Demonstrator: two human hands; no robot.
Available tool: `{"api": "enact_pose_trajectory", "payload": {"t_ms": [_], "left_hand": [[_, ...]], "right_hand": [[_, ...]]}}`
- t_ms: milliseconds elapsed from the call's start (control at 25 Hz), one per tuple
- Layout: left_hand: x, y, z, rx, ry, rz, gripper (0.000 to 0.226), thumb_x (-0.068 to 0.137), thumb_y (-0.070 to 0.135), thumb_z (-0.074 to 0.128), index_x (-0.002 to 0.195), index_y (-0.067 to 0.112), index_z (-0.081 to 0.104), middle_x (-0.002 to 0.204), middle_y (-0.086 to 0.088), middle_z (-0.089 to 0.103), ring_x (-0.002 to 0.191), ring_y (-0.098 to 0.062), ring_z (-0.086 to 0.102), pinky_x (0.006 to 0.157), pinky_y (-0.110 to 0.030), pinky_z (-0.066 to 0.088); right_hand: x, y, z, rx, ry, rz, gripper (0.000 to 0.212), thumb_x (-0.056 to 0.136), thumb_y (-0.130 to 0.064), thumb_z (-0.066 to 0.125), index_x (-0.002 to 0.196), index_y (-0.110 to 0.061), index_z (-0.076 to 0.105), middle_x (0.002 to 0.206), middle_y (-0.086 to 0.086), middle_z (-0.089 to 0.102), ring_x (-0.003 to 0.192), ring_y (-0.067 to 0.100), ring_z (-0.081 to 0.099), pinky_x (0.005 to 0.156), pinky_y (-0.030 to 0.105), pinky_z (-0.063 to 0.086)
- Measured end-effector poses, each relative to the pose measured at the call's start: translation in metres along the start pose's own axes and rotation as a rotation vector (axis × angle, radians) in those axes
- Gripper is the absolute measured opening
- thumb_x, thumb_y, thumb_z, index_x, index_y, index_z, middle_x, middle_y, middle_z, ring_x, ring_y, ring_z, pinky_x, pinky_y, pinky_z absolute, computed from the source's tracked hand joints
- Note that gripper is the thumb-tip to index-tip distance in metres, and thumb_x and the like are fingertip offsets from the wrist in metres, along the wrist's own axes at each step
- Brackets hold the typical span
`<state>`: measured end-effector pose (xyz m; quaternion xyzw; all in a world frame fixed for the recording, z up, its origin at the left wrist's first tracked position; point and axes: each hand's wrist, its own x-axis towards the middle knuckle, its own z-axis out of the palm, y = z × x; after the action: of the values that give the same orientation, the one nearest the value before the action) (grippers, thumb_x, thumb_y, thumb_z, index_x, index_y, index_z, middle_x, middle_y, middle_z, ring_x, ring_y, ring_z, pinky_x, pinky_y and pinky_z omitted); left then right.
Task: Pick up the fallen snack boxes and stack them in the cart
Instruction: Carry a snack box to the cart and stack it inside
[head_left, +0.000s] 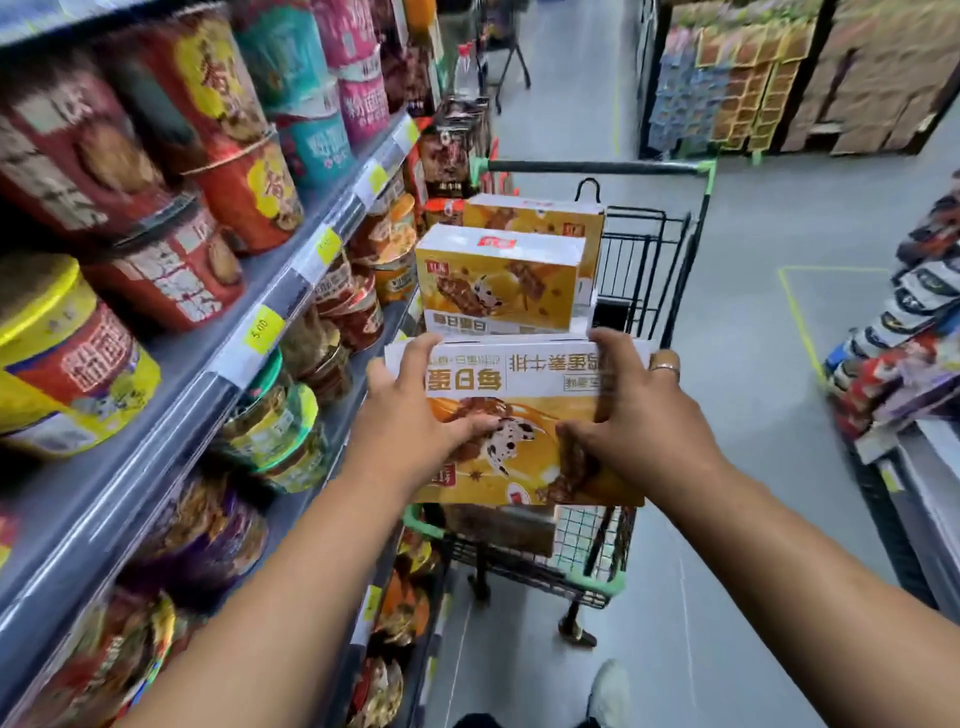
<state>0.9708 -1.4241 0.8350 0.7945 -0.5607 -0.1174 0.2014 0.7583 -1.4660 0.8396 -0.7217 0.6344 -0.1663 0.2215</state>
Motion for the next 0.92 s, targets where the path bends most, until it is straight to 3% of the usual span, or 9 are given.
{"api": "enact_pose_trajectory", "payload": {"t_ms": [240, 440, 600, 760, 920], "left_hand": [[0.077, -0.004, 0.02, 0.005, 0.033, -0.046, 0.091, 0.063, 0.066, 0.076, 0.135, 0.047, 0.025, 0.13, -0.012, 0.033, 0.1, -0.037, 0.056, 0.082, -0.042, 0.052], [0.142, -0.009, 0.033, -0.007, -0.003, 0.04, 0.09, 0.065, 0.061, 0.078, 0.136, 0.041, 0.027, 0.137, -0.014, 0.029, 0.111, -0.039, 0.052, 0.087, -0.042, 0.048], [0.177, -0.013, 0.044, -0.042, -0.049, 0.092, 0.087, 0.067, 0.059, 0.077, 0.135, 0.042, 0.026, 0.135, -0.014, 0.03, 0.109, -0.039, 0.052, 0.086, -0.041, 0.048], [0.204, -0.014, 0.057, -0.019, -0.072, 0.147, 0.087, 0.067, 0.062, 0.074, 0.135, 0.042, 0.024, 0.139, -0.017, 0.027, 0.115, -0.042, 0.049, 0.087, -0.045, 0.049], [0.224, -0.019, 0.062, -0.048, -0.082, 0.171, 0.087, 0.068, 0.059, 0.076, 0.135, 0.043, 0.021, 0.141, -0.017, 0.025, 0.122, -0.043, 0.045, 0.093, -0.046, 0.047]], "right_hand": [[0.08, -0.009, 0.007, -0.049, -0.033, -0.07, 0.083, 0.076, -0.036, 0.077, 0.137, -0.047, 0.021, 0.128, 0.009, 0.032, 0.083, 0.031, 0.061, 0.076, 0.035, 0.052], [0.121, -0.012, 0.025, -0.011, 0.022, 0.013, 0.08, 0.076, -0.035, 0.077, 0.137, -0.045, 0.025, 0.128, 0.01, 0.03, 0.084, 0.038, 0.062, 0.078, 0.041, 0.052], [0.143, -0.013, 0.035, 0.013, 0.067, 0.086, 0.073, 0.08, -0.027, 0.073, 0.135, -0.043, 0.029, 0.129, 0.009, 0.028, 0.072, 0.032, 0.057, 0.073, 0.035, 0.05], [0.161, -0.012, 0.047, 0.023, 0.108, 0.16, 0.069, 0.08, -0.024, 0.071, 0.133, -0.043, 0.032, 0.129, 0.009, 0.029, 0.078, 0.036, 0.06, 0.074, 0.037, 0.049], [0.174, -0.013, 0.057, 0.049, 0.147, 0.18, 0.069, 0.078, -0.025, 0.073, 0.131, -0.044, 0.033, 0.126, 0.008, 0.029, 0.066, 0.028, 0.049, 0.072, 0.036, 0.049]]}}
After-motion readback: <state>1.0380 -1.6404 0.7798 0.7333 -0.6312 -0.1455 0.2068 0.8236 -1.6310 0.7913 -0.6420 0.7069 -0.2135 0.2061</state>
